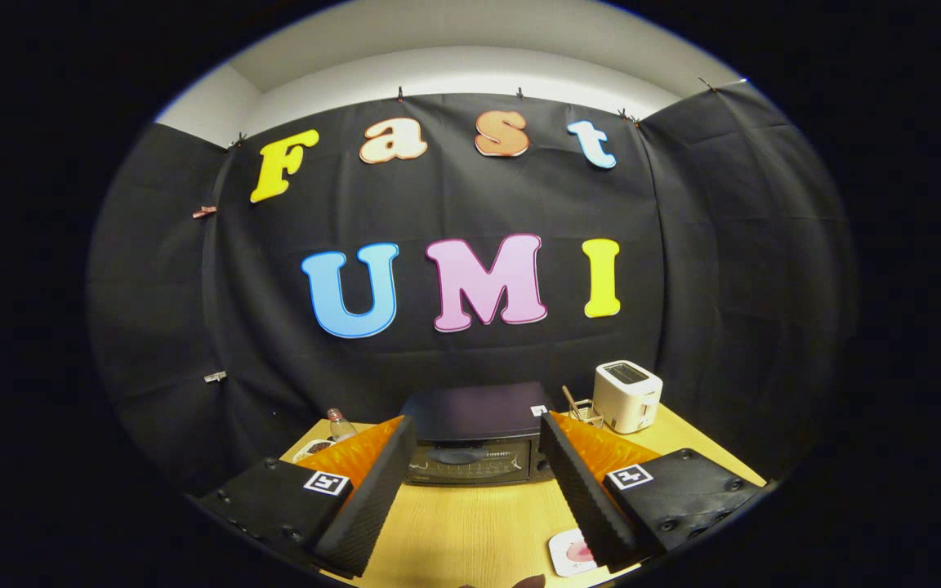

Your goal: Open the toaster oven, put the food inside, and close the toaster oven door.

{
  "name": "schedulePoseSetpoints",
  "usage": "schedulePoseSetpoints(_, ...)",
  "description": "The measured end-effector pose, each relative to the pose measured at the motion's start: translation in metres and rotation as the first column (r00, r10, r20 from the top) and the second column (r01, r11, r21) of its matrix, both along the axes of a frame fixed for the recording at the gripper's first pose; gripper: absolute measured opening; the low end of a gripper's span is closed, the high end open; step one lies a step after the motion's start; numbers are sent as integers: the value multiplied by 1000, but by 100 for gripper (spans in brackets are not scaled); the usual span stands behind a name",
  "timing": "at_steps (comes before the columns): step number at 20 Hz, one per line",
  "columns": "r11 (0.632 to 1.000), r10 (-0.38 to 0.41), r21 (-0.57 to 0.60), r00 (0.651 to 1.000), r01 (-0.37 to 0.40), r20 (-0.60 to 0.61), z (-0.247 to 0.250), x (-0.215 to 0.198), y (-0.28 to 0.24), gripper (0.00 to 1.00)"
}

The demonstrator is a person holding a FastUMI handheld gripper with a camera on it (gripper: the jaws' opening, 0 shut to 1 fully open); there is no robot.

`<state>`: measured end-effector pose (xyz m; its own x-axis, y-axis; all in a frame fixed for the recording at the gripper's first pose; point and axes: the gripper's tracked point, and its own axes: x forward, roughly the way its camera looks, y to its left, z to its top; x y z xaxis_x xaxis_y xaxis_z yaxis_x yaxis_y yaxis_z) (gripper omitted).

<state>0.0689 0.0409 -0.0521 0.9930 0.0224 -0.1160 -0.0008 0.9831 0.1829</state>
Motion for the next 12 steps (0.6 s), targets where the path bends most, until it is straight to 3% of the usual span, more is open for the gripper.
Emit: schedulePoseSetpoints(12, 997, 39, -58, 979, -51, -201, -139, 163, 67, 98)
